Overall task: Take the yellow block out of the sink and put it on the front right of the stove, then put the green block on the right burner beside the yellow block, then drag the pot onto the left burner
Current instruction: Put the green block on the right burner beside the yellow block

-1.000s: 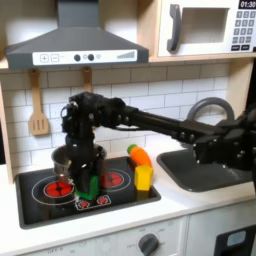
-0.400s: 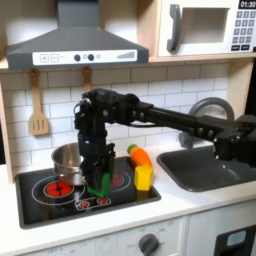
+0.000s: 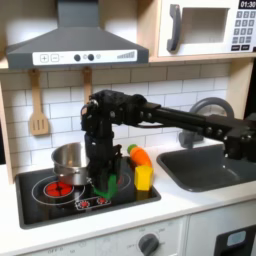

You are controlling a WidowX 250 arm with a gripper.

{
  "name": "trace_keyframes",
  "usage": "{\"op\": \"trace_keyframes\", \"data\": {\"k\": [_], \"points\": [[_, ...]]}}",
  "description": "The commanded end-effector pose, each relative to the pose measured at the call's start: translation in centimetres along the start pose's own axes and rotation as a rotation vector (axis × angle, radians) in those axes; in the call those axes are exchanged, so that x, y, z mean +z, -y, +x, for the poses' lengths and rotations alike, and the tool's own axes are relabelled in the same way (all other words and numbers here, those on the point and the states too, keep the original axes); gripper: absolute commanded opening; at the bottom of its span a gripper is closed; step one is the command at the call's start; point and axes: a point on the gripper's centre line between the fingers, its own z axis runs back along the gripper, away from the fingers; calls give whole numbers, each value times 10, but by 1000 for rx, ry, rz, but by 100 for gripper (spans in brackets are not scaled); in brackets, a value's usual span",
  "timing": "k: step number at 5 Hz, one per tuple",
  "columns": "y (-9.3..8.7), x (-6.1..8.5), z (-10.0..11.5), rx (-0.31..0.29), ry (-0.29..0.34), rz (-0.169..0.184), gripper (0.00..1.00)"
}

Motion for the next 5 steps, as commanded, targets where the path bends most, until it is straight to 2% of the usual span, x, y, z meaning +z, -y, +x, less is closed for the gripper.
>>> {"op": "trace_keyframes", "data": {"k": [1,4,5], "points": [[5,-3,-12,-20,4,2,0],[30,-5,-29,-46,11,1,0],[32,-7,-30,-35,13,3,0]]}}
